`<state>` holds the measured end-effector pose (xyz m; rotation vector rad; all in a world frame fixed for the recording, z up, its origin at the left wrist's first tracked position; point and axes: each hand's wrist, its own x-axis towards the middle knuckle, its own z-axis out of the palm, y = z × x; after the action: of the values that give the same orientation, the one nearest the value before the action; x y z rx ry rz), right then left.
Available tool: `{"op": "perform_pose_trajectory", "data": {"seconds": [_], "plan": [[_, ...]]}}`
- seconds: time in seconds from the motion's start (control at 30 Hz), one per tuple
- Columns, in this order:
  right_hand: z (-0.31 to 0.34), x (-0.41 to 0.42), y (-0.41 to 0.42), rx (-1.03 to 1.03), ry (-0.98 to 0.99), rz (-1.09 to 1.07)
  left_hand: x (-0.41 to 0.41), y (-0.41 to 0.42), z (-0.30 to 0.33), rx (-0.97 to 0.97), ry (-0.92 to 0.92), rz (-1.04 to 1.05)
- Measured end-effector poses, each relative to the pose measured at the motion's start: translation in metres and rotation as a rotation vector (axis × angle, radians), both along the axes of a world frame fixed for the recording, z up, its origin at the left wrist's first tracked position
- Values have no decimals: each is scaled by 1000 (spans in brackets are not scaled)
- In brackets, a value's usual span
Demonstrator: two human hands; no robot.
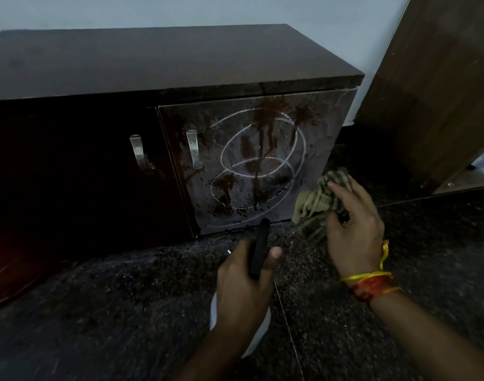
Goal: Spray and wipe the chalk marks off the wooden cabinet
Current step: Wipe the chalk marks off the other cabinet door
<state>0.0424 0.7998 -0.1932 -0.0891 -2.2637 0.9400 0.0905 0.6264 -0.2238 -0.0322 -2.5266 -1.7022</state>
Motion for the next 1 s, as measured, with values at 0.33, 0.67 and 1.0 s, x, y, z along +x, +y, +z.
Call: {"op": "perform_pose_trajectory", "data": {"seconds": [0.33, 0.67, 1.0], "plan": [[17, -23, -14, 24, 117, 28, -19, 16, 19, 279, 88, 70], [44, -96, -37, -24, 288, -14, -29, -12, 44, 371, 127, 152], [25, -137, -100, 484, 381, 59, -42, -34, 44, 369, 191, 237]]}}
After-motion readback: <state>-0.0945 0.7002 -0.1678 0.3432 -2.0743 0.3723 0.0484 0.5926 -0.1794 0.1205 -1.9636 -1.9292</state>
